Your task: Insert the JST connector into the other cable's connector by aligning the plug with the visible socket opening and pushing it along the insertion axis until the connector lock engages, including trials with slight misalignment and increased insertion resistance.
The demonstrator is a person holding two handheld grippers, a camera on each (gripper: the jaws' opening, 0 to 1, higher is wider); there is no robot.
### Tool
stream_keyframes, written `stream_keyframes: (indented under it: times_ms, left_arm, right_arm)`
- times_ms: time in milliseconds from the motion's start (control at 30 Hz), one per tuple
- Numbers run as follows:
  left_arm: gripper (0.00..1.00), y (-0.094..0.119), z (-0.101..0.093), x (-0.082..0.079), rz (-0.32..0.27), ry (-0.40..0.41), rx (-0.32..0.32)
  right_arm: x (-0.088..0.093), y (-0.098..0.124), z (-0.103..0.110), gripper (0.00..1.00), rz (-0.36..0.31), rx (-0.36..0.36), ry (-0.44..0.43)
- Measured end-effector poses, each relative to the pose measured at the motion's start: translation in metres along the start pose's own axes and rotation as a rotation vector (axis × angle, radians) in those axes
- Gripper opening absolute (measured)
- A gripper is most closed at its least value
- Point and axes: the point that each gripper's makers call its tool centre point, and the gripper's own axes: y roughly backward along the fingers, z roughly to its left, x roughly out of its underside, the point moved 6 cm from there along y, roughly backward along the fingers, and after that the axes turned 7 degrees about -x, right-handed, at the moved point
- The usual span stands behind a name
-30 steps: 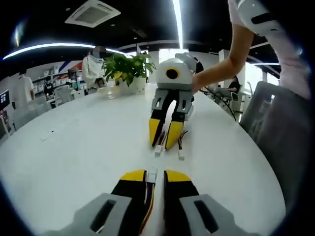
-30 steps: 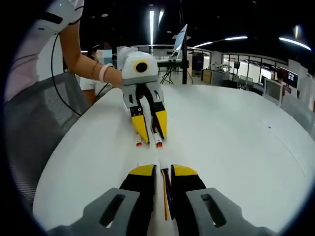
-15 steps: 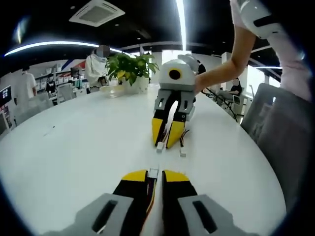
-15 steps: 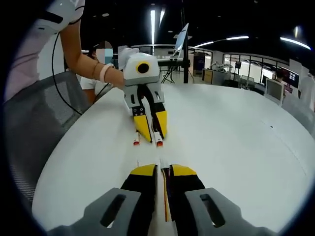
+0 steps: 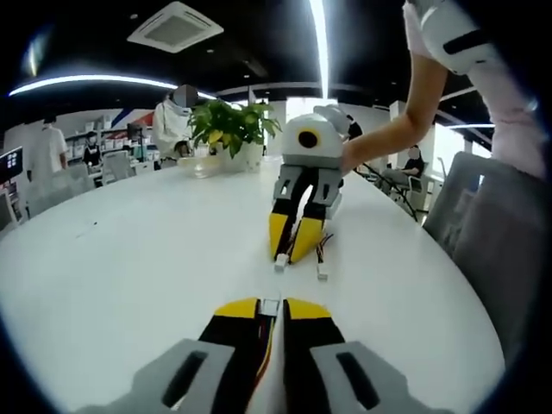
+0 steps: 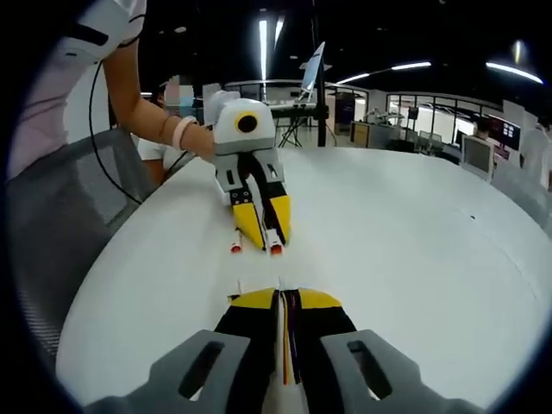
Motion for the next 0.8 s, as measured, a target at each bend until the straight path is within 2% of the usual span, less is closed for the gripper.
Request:
stream_keyframes:
  times_ms: [400,533,567,800]
  left_arm:
    - [0.00,0.000,0.003,0.002,-0.032,0.046,-0.003]
    - [0.00,-0.001,0.004,0.002,-0.030,0.079,-0.002]
    - [0.00,0.000,0.004,0.002,-0.025,0.109,0.002]
    - [0.00,0.004,0.003,0.000,-0.005,0.094,0.009]
  right_arm:
    - [-0.001,0.000,-0.003,0.05,-0.008,0.003,-0.008]
    - [-0.004,0.001,-0.004,0.05,-0.018,-0.001,-0.011]
    - [-0.005,0.000,-0.004,0.04,-0.021,-0.003,-0.011]
    - [-0.013,-0.002,0.002,0.04,-0.026,-0.033,0.005]
